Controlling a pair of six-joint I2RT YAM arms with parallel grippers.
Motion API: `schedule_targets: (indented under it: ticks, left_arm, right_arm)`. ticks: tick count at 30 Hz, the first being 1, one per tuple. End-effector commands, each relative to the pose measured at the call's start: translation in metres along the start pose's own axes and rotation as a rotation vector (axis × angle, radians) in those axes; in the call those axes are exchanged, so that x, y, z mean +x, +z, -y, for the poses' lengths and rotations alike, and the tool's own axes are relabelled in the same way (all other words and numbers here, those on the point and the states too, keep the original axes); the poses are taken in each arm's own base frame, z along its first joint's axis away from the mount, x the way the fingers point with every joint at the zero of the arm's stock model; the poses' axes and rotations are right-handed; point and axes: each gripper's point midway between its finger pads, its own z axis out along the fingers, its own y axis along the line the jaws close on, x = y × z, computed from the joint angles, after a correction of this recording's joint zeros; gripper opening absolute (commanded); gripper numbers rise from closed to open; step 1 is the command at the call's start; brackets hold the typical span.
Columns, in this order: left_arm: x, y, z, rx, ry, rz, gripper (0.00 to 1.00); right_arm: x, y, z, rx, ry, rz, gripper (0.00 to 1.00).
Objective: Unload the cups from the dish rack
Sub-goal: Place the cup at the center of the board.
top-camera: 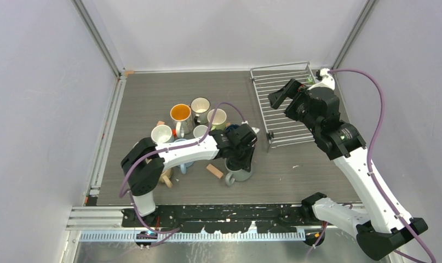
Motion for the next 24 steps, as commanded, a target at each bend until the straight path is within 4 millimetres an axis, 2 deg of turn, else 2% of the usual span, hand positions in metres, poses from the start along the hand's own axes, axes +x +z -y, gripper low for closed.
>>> schedule_targets:
  ticks: [1,17,24]
  left_arm:
    - [-0.015,-0.003,-0.006,-0.06,0.026,0.068,0.0]
    - [0.013,-0.024,-0.061,-0.292,-0.008,0.07,0.0]
    - [0.019,-0.035,-0.088,-0.414,-0.043,0.081,0.0]
  right_arm:
    - [-0.011,-0.005,-0.005,-0.017,-0.01,0.045,1.0]
    - [-0.005,-0.001,-0.007,-0.038,0.001,0.027,1.0]
    - [-0.002,0.001,-0.008,-0.046,0.007,0.017,1.0]
